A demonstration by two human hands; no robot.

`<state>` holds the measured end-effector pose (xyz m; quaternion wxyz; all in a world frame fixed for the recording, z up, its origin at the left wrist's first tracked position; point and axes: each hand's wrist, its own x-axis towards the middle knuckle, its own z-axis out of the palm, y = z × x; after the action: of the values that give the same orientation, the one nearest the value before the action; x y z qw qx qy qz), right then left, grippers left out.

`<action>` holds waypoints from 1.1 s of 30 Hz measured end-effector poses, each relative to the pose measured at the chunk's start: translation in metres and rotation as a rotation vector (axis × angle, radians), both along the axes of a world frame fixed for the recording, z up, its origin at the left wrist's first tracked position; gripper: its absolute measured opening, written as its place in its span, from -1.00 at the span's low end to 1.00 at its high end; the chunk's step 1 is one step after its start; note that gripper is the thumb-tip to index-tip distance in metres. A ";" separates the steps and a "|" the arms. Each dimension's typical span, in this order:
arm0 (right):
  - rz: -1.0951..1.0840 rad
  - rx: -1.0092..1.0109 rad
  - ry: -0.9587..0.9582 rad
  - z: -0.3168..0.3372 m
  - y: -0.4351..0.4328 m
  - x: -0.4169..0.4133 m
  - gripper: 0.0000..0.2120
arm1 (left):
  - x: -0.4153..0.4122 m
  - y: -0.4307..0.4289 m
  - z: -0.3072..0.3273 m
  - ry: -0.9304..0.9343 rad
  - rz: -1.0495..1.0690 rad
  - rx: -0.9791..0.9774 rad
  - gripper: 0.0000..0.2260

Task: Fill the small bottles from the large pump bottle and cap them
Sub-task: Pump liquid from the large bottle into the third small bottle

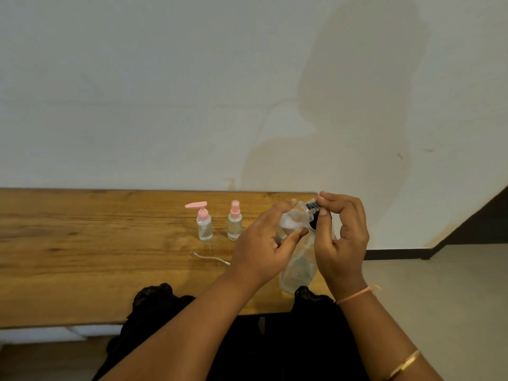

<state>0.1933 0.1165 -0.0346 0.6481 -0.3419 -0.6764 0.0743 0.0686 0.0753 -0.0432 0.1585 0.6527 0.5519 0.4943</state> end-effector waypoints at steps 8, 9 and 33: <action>0.007 -0.022 0.019 -0.005 0.002 -0.001 -0.83 | -0.006 -0.001 -0.006 -0.040 -0.020 -0.083 -0.62; 0.014 -0.024 0.027 -0.004 0.001 -0.002 -0.83 | -0.005 -0.001 -0.006 -0.040 -0.022 -0.074 -0.62; 0.030 -0.024 0.044 0.001 -0.002 -0.003 -0.84 | 0.000 -0.004 0.005 -0.010 -0.023 -0.031 -0.61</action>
<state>0.1903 0.1143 -0.0339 0.6577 -0.3377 -0.6659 0.0995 0.0686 0.0716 -0.0380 0.1770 0.6538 0.5515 0.4869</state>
